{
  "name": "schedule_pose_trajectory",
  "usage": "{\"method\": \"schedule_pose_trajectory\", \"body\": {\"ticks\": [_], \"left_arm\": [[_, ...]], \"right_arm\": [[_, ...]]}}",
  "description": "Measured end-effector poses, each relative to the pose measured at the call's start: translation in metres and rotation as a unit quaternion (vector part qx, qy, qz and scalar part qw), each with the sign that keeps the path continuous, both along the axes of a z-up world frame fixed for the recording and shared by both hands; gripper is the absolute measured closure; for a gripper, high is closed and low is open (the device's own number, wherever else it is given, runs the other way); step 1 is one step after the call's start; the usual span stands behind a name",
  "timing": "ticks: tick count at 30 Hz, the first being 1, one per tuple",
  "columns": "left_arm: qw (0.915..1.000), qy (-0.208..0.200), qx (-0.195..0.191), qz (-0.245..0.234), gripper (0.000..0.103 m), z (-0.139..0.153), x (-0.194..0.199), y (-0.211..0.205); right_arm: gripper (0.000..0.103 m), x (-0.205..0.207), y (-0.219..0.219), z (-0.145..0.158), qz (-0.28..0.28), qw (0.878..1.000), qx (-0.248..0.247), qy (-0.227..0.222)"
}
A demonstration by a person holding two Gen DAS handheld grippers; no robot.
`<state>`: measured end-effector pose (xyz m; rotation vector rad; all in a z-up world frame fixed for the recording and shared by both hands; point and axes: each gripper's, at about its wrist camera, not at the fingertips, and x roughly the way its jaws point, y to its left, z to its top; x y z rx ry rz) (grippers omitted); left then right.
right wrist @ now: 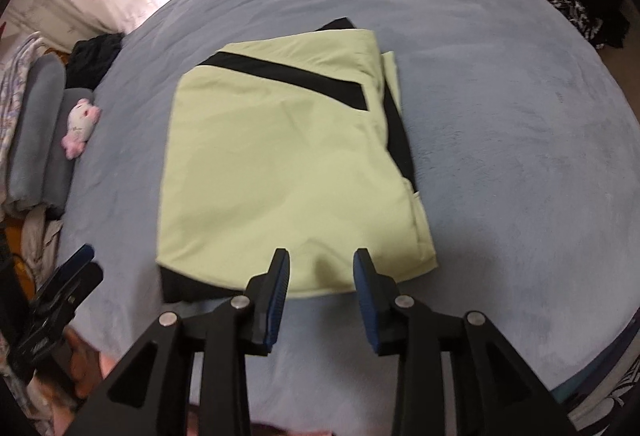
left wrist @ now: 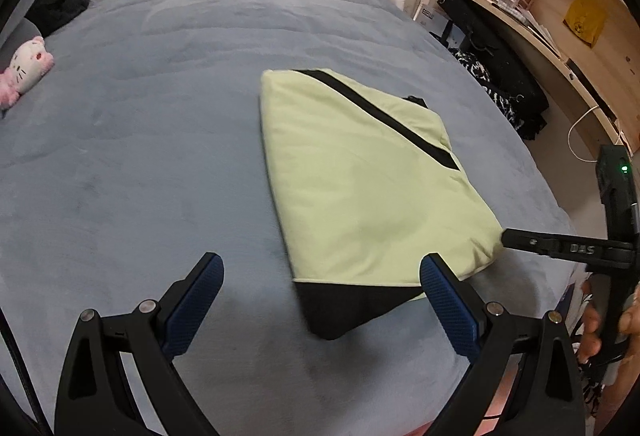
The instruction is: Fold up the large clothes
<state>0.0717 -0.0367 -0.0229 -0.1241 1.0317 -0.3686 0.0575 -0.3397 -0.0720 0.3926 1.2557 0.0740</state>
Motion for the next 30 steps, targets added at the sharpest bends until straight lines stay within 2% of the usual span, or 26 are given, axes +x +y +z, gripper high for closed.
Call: {"method": "schedule_pose_trajectory", "body": {"ticks": [2, 4, 9, 14, 17, 20, 23, 25, 28, 30], "left_arm": [[1.0000, 0.000, -0.003, 0.005, 0.005, 0.005, 0.004, 0.009], [0.9999, 0.005, -0.006, 0.010, 0.005, 0.008, 0.008, 0.014], [0.9995, 0.018, -0.023, 0.015, 0.005, -0.001, 0.025, 0.016], [0.9975, 0.045, -0.053, 0.011, 0.005, -0.027, 0.048, 0.008], [0.9945, 0.068, -0.080, 0.009, 0.006, -0.048, 0.065, 0.002], [0.9881, 0.097, -0.119, 0.012, 0.010, -0.071, 0.081, -0.002], [0.9803, 0.128, -0.149, 0.017, 0.014, -0.095, 0.095, -0.006], [0.9756, 0.145, -0.164, 0.020, 0.015, -0.108, 0.102, -0.009], [0.9677, 0.169, -0.186, 0.023, 0.016, -0.130, 0.110, -0.012], [0.9658, 0.175, -0.189, 0.027, 0.016, -0.139, 0.113, -0.015]], "right_arm": [[0.069, 0.002, 0.000, 0.011, 0.006, 1.000, 0.005, -0.002], [0.064, 0.006, -0.002, 0.021, 0.010, 1.000, 0.014, -0.005], [0.057, 0.020, -0.007, 0.027, 0.019, 1.000, 0.011, -0.004], [0.054, 0.042, -0.019, 0.000, 0.023, 0.998, 0.044, 0.030], [0.053, 0.055, -0.027, -0.017, 0.026, 0.997, 0.048, 0.047], [0.053, 0.070, -0.039, -0.031, 0.020, 0.997, 0.046, 0.051], [0.053, 0.082, -0.056, -0.048, 0.006, 0.996, 0.068, 0.058], [0.053, 0.090, -0.066, -0.060, -0.003, 0.993, 0.098, 0.064], [0.053, 0.100, -0.073, -0.077, -0.003, 0.991, 0.108, 0.075], [0.053, 0.105, -0.077, -0.085, -0.003, 0.990, 0.113, 0.081]]}}
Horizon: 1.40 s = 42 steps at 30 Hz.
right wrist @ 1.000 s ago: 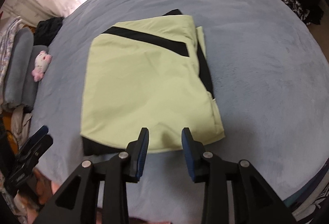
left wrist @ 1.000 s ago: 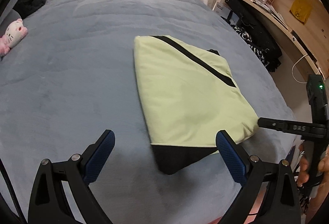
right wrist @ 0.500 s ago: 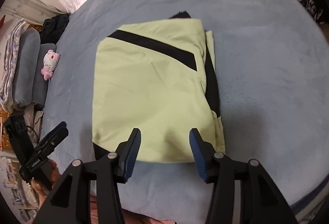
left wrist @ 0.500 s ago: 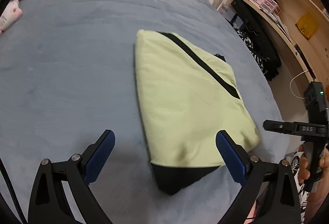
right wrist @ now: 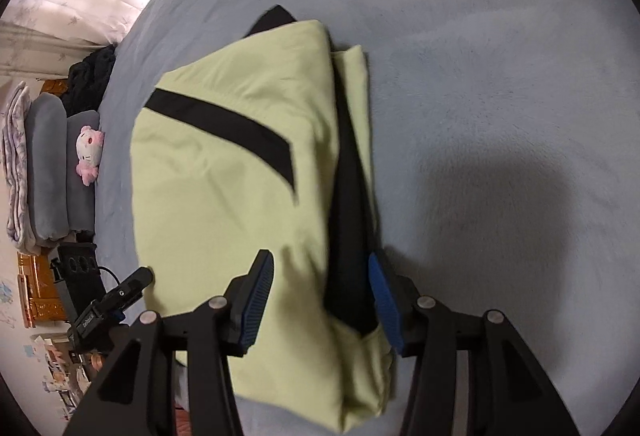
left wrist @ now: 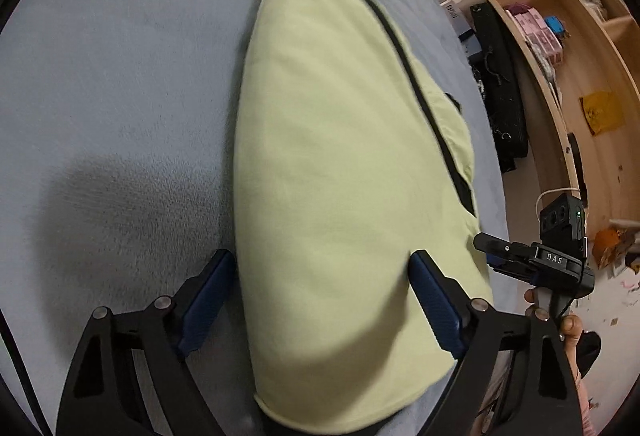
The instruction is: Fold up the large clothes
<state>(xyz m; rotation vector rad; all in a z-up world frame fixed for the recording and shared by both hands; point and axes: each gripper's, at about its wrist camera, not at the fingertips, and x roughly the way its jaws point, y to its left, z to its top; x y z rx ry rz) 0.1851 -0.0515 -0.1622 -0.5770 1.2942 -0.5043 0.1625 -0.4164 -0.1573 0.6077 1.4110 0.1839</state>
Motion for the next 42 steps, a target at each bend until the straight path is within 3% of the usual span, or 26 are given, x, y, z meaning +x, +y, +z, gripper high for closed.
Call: {"method": "schedule_pose_trajectory", "body": {"ticks": [4, 9, 15, 19, 23, 27, 29, 32, 34, 36, 39, 42], "left_arm": [[0.9999, -0.007, -0.013, -0.002, 0.016, -0.005, 0.007, -0.006], [0.9997, -0.013, -0.017, -0.011, 0.016, -0.010, 0.016, -0.017], [0.9967, -0.046, 0.016, -0.065, 0.012, -0.009, 0.024, -0.037], [0.9930, -0.065, 0.032, -0.093, 0.011, -0.009, 0.030, -0.048], [0.9904, -0.085, 0.015, -0.108, 0.011, -0.011, 0.034, -0.048], [0.9889, -0.100, -0.005, -0.109, 0.011, -0.013, 0.035, -0.048], [0.9898, -0.104, -0.006, -0.098, 0.019, -0.011, 0.036, -0.049], [0.9921, -0.098, -0.027, -0.073, 0.037, -0.009, 0.038, -0.047], [0.9933, -0.095, -0.018, -0.063, 0.044, -0.003, 0.043, -0.053], [0.9922, -0.105, -0.001, -0.066, 0.051, 0.005, 0.042, -0.058], [0.9895, -0.125, 0.020, -0.069, 0.060, 0.019, 0.039, -0.064], [0.9885, -0.132, 0.022, -0.070, 0.066, 0.031, 0.035, -0.062]], "right_arm": [[0.053, 0.008, -0.005, -0.012, 0.014, 1.000, 0.018, 0.011], [0.053, 0.009, -0.013, -0.001, 0.045, 0.999, 0.013, -0.010], [0.053, 0.012, -0.018, -0.025, 0.046, 0.997, 0.067, 0.001], [0.049, 0.017, -0.009, -0.036, 0.058, 0.992, 0.109, -0.016], [0.046, 0.021, -0.001, -0.046, 0.040, 0.988, 0.146, -0.034], [0.047, 0.020, 0.005, -0.046, 0.027, 0.986, 0.151, -0.060], [0.050, 0.018, 0.008, -0.043, 0.017, 0.987, 0.138, -0.077], [0.065, 0.014, 0.015, -0.038, 0.019, 0.990, 0.105, -0.092], [0.078, 0.014, 0.018, -0.035, 0.021, 0.990, 0.102, -0.094], [0.084, 0.012, 0.030, -0.023, 0.033, 0.991, 0.073, -0.104], [0.090, 0.007, 0.044, -0.005, 0.059, 0.989, 0.033, -0.130], [0.092, 0.001, 0.057, 0.018, 0.067, 0.985, 0.032, -0.156]]}}
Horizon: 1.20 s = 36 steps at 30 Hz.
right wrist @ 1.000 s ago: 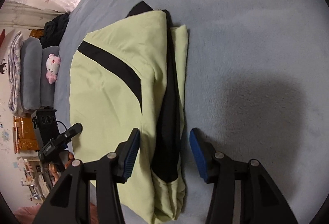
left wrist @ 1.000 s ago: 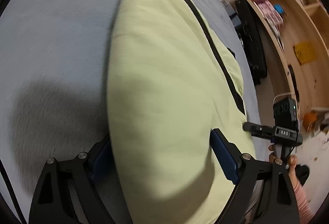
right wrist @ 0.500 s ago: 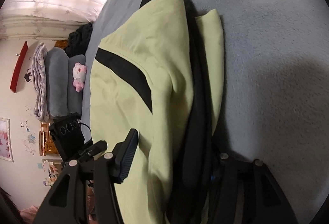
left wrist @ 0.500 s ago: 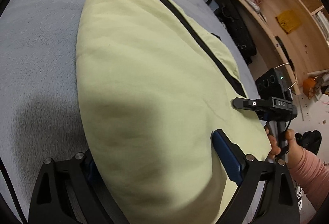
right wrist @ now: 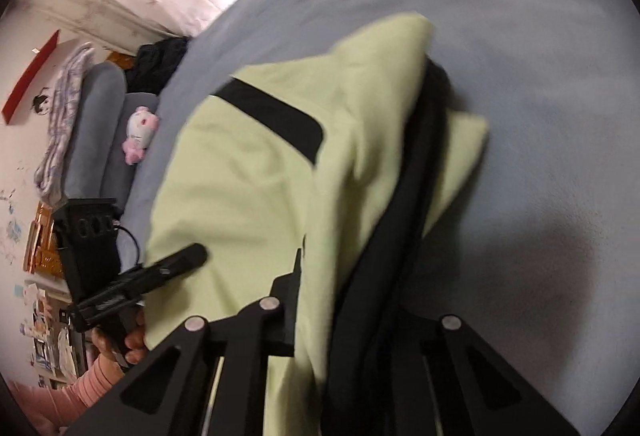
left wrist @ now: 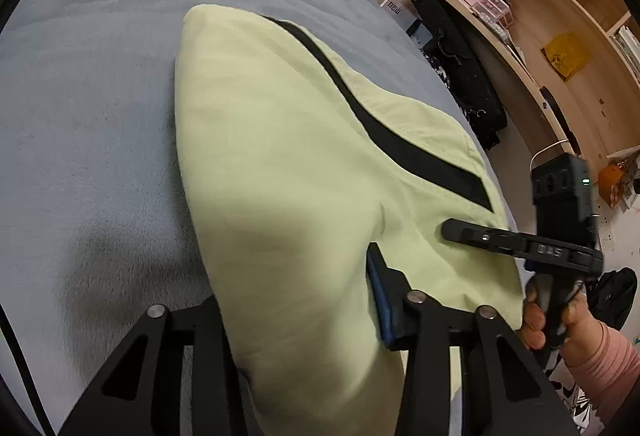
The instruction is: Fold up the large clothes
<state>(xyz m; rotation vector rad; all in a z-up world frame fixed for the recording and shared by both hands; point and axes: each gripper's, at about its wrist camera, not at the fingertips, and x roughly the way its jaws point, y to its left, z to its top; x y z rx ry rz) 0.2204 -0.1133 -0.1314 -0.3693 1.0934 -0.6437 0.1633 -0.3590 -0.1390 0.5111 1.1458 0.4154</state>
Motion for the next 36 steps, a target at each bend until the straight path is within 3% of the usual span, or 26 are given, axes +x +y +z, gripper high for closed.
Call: {"method": "schedule_pose_trajectory", "body": {"ticks": [5, 11, 22, 29, 36], "left_arm": [[0.9999, -0.009, -0.011, -0.003, 0.071, 0.020, -0.011, 0.001], [0.9998, -0.004, -0.019, 0.007, 0.071, 0.038, -0.036, 0.025], [0.9958, -0.029, -0.041, 0.077, 0.071, 0.089, -0.079, 0.127], [0.9896, -0.055, -0.018, 0.132, 0.071, 0.126, -0.076, 0.214], [0.9823, -0.095, 0.043, 0.156, 0.071, 0.166, -0.022, 0.300]], "right_arm": [[0.092, -0.013, 0.031, 0.033, 0.027, 0.998, -0.041, -0.035], [0.092, -0.034, 0.055, 0.056, 0.036, 0.998, -0.033, -0.037], [0.092, -0.058, 0.131, 0.111, 0.081, 0.992, 0.001, -0.093], [0.092, -0.036, 0.209, 0.136, 0.118, 0.984, 0.030, -0.129], [0.092, 0.031, 0.302, 0.151, 0.142, 0.974, 0.064, -0.162]]}}
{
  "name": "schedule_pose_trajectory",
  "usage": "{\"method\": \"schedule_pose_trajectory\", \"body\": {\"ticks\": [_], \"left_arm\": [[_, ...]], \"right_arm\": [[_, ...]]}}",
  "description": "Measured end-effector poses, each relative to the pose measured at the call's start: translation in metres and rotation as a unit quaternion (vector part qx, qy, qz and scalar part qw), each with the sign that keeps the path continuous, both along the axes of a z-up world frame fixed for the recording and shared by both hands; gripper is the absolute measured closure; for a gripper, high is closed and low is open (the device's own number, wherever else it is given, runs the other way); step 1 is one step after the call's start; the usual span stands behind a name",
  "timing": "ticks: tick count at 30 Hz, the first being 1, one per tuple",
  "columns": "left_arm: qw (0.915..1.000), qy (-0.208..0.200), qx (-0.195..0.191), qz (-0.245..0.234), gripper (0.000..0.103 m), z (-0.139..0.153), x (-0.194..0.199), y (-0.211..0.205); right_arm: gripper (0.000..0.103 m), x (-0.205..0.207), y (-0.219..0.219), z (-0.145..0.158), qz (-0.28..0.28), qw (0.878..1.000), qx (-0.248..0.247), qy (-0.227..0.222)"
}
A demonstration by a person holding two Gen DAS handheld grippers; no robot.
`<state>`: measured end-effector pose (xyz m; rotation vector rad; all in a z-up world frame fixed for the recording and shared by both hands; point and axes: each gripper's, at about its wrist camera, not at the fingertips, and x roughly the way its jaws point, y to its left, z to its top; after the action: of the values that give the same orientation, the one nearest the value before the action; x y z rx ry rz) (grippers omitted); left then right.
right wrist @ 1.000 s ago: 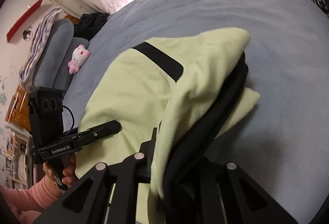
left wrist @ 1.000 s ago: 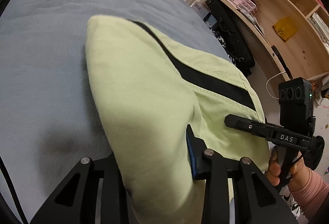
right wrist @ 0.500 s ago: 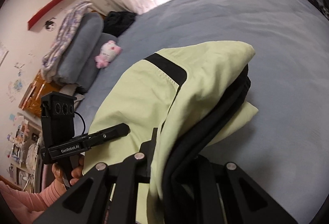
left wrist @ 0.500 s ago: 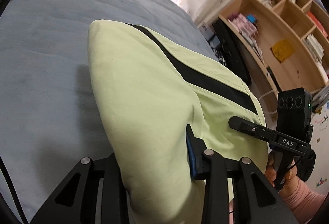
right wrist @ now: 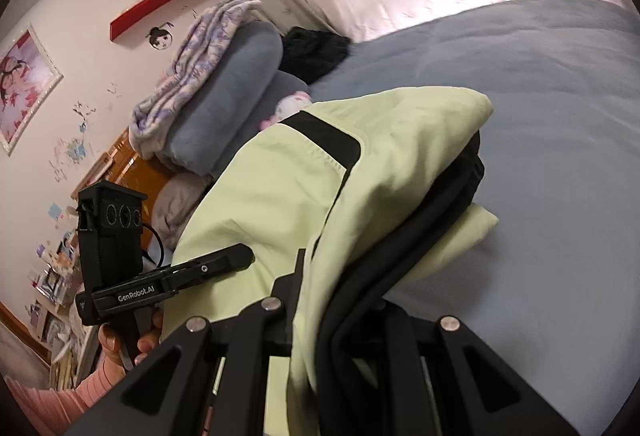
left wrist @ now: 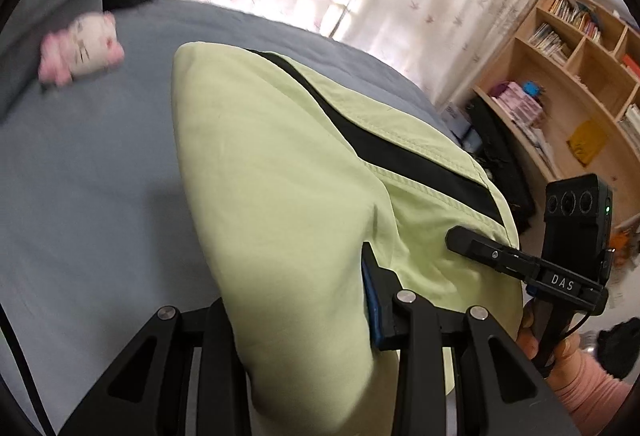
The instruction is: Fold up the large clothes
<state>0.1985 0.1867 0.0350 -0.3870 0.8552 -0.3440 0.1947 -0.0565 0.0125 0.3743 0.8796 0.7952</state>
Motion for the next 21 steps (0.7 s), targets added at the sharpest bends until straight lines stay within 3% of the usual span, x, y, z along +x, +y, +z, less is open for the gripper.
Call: {"method": "schedule_pose_trajectory", "body": {"ticks": [7, 11, 14, 18, 21], "left_arm": [[0.9970, -0.024, 0.071, -0.018, 0.071, 0.014, 0.131, 0.078], [0.9947, -0.026, 0.095, -0.030, 0.071, 0.007, 0.220, 0.110], [0.9929, -0.025, 0.111, -0.035, 0.071, -0.010, 0.294, 0.124], [0.9914, 0.013, 0.125, -0.036, 0.069, -0.070, 0.372, 0.140], [0.9842, 0.093, 0.151, -0.006, 0.051, -0.155, 0.407, 0.147]], "right_arm": [[0.092, 0.108, 0.081, -0.005, -0.012, 0.999, 0.019, -0.024], [0.092, 0.183, 0.118, -0.025, -0.039, 0.998, 0.040, -0.028], [0.092, 0.241, 0.132, -0.055, -0.069, 0.994, 0.082, -0.016], [0.089, 0.315, 0.151, -0.120, -0.106, 0.988, 0.107, 0.031], [0.083, 0.342, 0.155, -0.169, -0.134, 0.988, 0.028, 0.075]]}}
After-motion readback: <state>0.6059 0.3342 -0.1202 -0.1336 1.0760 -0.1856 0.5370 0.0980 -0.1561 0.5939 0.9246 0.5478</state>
